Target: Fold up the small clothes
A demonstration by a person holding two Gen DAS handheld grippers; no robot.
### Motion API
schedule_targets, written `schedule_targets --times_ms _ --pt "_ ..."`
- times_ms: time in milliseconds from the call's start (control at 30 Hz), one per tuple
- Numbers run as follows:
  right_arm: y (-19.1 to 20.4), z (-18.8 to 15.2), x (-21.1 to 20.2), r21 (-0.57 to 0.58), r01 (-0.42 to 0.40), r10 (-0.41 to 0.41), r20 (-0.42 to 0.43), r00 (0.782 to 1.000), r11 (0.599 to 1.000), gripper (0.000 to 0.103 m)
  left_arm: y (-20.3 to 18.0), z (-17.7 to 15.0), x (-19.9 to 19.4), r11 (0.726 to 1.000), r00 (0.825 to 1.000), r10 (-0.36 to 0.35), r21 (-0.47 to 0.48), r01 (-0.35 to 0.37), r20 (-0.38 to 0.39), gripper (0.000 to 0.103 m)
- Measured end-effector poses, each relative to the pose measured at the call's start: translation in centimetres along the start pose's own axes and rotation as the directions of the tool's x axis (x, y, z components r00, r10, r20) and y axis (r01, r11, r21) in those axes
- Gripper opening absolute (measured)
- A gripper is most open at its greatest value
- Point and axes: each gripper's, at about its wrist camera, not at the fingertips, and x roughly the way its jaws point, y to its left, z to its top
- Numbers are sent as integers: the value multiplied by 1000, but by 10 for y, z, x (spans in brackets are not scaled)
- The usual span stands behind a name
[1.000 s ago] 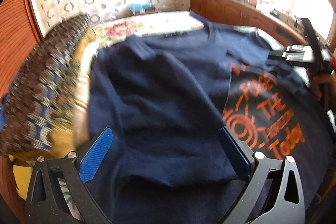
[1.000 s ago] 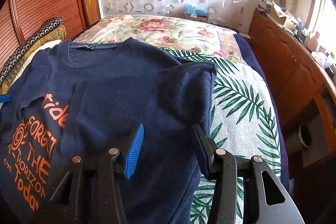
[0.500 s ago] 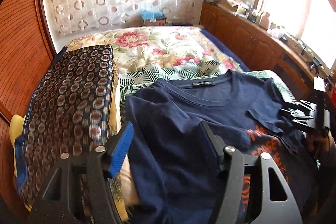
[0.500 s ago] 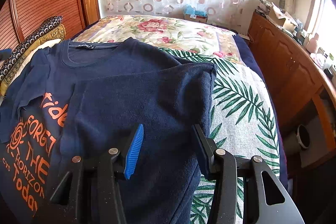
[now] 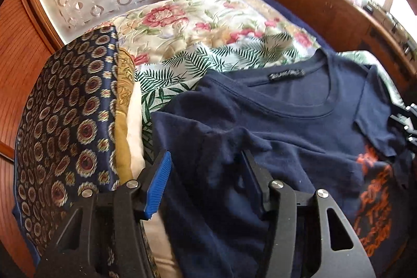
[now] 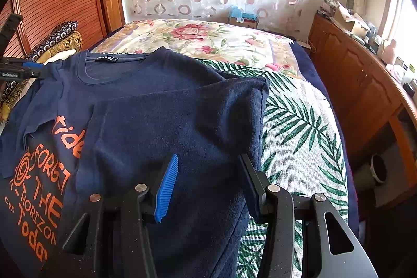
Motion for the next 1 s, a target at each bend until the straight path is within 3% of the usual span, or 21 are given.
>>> schedule_targets --times_ms 100,167,233,267,400,533,667,933,1000 --pt "-1 0 0 2 -4 4 0 1000 1000 49 -3 5 7 1000 1000 11 13 -11 -14 54" --pt "-2 -1 -1 2 -5 5 0 1000 1000 49 -7 8 8 1000 1000 11 29 -10 -16 38" --pt "-2 0 -1 1 -5 5 0 1000 1000 49 -10 9 9 999 1000 -1 46 2 -21 11" --pt "-2 0 -1 0 -5 5 0 1000 1000 49 -11 8 8 999 1000 4 54 -3 -12 5" --pt "-3 0 -1 -2 -6 6 -1 1000 1000 49 0 10 -23 998 994 47 36 -51 101 5" --pt "-3 0 -1 -4 -6 6 -1 1000 1000 49 32 17 -60 990 967 140 -44 -133 215 5" --pt "-3 0 -1 -3 -7 7 -1 1000 1000 49 56 15 -64 989 968 140 -72 -127 209 5" --pt "-4 1 -1 0 -11 11 -1 1000 1000 49 59 9 -61 993 970 108 -64 -97 219 5" --pt "-4 1 -1 0 -26 26 -2 1000 1000 56 58 7 -60 994 970 102 -61 -91 220 5"
